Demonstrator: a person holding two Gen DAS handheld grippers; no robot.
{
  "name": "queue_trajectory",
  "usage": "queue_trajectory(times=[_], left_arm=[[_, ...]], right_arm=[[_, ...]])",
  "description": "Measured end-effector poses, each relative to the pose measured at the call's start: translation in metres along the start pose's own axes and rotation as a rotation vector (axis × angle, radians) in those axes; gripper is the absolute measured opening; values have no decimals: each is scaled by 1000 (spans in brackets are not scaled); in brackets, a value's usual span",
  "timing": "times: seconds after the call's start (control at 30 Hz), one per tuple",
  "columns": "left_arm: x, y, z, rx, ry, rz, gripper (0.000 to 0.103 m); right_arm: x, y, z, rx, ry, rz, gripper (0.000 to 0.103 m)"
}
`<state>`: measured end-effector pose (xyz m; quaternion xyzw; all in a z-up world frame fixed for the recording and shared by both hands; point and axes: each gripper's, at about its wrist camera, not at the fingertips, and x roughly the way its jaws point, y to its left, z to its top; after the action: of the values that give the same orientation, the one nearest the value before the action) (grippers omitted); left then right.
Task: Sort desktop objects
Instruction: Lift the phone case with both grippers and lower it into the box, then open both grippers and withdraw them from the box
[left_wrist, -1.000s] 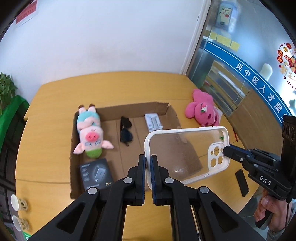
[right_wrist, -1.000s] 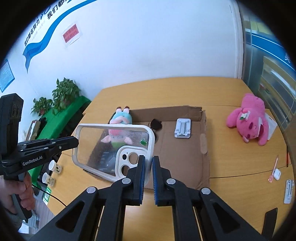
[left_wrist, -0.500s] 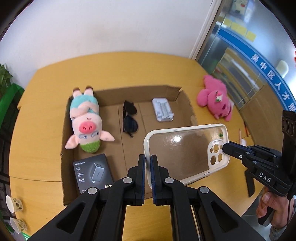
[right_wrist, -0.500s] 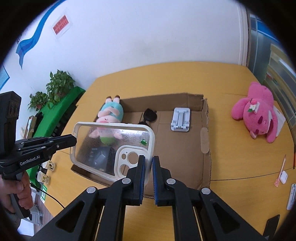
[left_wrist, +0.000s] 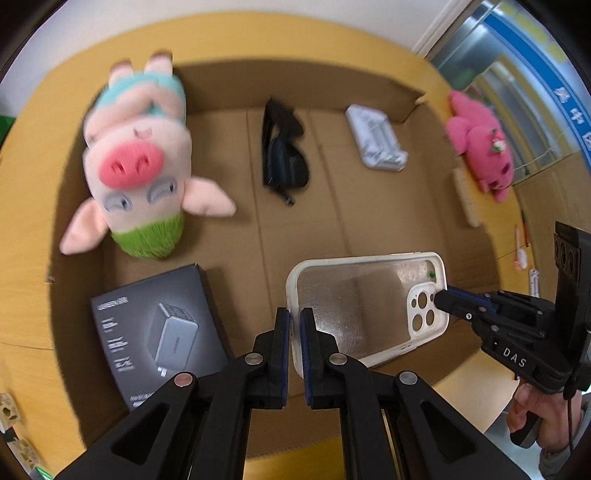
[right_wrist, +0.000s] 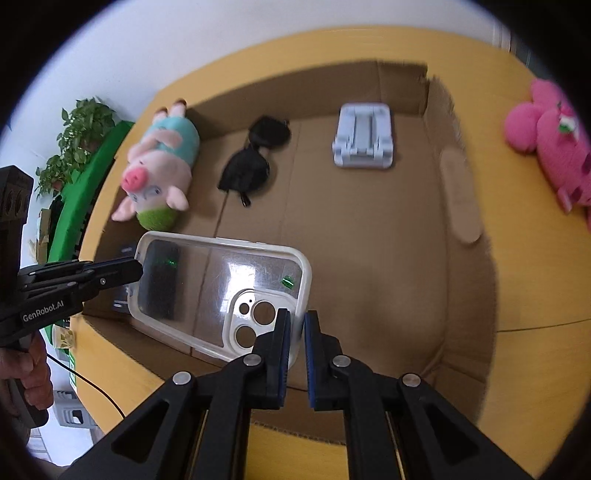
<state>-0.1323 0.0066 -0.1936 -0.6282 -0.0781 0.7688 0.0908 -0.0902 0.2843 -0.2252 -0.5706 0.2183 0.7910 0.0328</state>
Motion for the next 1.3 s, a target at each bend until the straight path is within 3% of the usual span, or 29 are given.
queue_trajectory(times=[0.27,0.53,0.6,0.63,0.67,0.7,0.73,0.77,0.8,0.9,0.97,1.1,1.3], left_arm=[[54,14,-9,-21,121,16,5],[59,12,-19,-29,143,62,6],[50,9,-21,-29,131,61,10],[42,7,-21,-25,115,66,20],[31,4,-21,-21,87,73,38],[15,1,-21,-19,43,78,47],[3,-2,-21,-17,7,85,63],[-16,-6,-21,-11,-49,98,72],[-33,-10,-21,-5,-103,111,74],[-91,-22,-23,16,-297,165,88],[-133,-35,-30,17,-442,226,103],[-185,-45,-38,11,-598,221,103],[-214,-58,-52,-1,-623,189,103]], right_arm=[[44,-5,-4,-10,100,-23,8],[50,-2,-8,-30,117,-22,11],[45,0,-7,-30,112,-27,13],[38,2,-7,-30,96,-25,22],[29,4,-7,-31,73,-30,38],[19,6,-7,-34,48,-43,45],[7,9,-7,-41,19,-63,55],[-7,12,-8,-48,-12,-79,57],[-22,15,-10,-52,-40,-84,58],[-59,23,-13,-57,-114,-107,73],[-83,29,-14,-67,-170,-128,79],[-121,39,-20,-39,-239,-149,80],[-158,59,-33,-35,-302,-152,81]])
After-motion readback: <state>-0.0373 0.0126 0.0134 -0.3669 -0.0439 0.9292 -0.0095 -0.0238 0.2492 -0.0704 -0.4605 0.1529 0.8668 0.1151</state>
